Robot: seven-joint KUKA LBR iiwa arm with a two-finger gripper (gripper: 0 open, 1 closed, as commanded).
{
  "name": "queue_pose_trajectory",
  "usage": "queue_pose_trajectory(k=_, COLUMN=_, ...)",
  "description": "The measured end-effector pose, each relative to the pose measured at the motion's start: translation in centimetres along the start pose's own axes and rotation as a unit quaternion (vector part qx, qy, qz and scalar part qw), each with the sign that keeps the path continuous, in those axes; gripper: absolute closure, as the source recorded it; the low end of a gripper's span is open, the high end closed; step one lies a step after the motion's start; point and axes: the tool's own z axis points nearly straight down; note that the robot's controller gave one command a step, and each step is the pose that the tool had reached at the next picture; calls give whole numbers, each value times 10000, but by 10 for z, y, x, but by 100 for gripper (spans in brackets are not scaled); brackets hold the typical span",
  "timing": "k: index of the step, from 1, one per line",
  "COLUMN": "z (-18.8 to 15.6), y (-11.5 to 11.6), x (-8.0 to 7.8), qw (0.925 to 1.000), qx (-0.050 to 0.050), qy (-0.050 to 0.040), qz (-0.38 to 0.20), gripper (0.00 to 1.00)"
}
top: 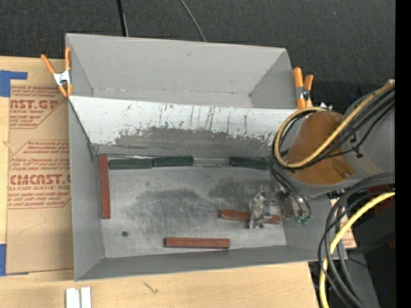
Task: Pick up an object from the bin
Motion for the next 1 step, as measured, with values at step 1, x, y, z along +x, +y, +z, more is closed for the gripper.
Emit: queue_pose_trajectory(k=1, z=-145, y=2, x=3, qw=10000, qx=-1, qy=18, qz=-32, gripper=100)
